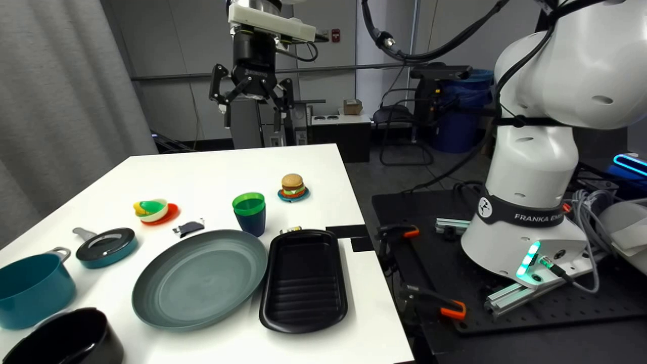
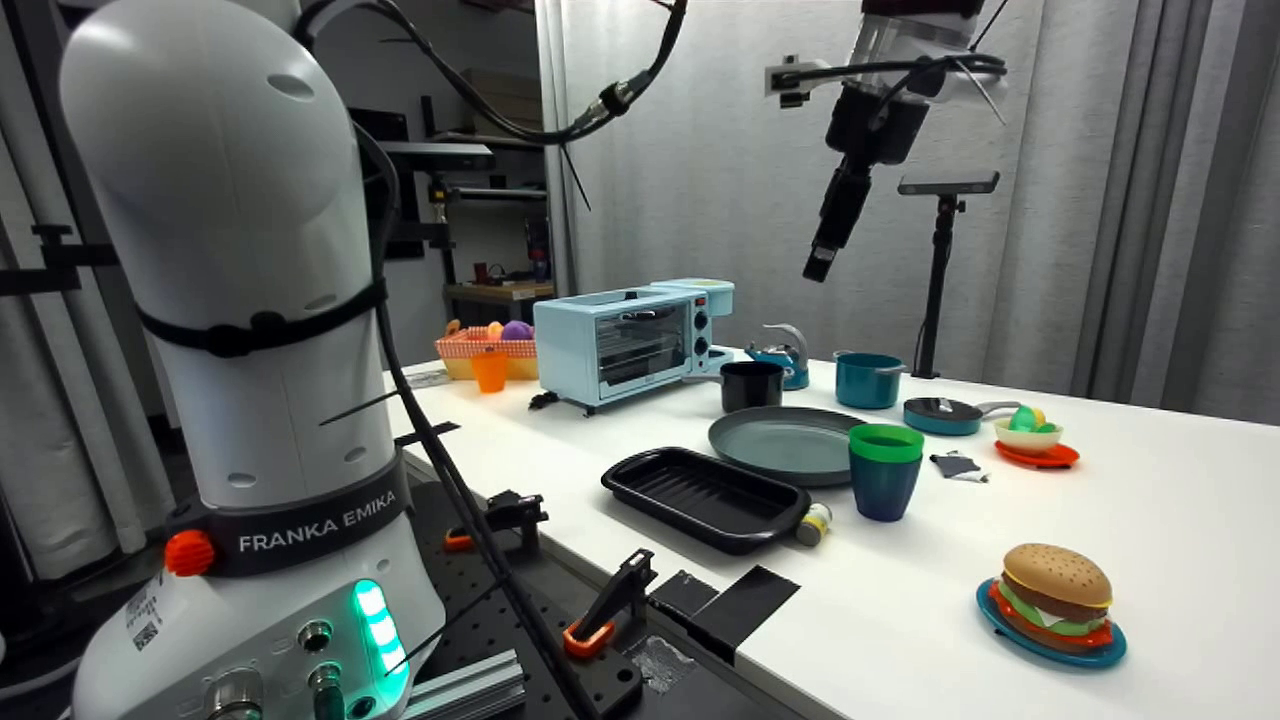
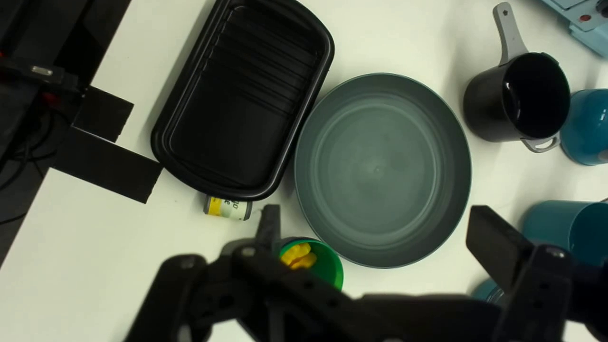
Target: Pour the chips from the blue cup onto the gray plate
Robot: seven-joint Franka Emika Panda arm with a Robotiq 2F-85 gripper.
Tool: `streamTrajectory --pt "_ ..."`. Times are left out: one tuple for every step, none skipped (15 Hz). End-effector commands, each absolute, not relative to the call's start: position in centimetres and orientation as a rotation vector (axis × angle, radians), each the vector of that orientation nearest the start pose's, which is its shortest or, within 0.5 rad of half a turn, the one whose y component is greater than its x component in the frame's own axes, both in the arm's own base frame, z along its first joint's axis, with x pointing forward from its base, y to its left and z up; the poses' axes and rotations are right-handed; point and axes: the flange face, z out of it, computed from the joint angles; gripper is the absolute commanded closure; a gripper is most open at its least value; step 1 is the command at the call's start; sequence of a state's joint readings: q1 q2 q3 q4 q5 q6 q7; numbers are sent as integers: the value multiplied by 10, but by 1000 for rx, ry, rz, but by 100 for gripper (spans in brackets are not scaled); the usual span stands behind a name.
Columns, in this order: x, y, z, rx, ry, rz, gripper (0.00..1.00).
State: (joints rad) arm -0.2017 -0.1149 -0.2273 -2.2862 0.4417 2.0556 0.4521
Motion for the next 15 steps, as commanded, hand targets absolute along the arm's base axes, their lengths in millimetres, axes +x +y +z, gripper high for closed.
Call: streamTrajectory --pt "452 -183 395 -2324 1442 174 0" --pt "452 -183 395 -2324 1442 174 0" --pt "452 -183 395 -2324 1442 174 0" --pt "452 -183 395 -2324 1442 174 0" --pt "452 -183 395 -2324 1442 174 0" --pt "452 -183 395 -2324 1442 174 0" --pt "452 -183 395 -2324 1442 174 0" --pt "452 -183 395 -2324 1442 174 0" --pt "452 -183 395 -2324 1442 174 0" --pt "454 -183 396 -2317 1439 168 0" --pt "455 -183 397 -2315 1437 171 0" --pt "457 -183 400 -2312 1431 173 0" --pt "459 -183 401 -2310 1430 175 0" --pt "463 -183 404 -2308 1430 173 0" --pt "466 -183 407 -2307 1430 170 0"
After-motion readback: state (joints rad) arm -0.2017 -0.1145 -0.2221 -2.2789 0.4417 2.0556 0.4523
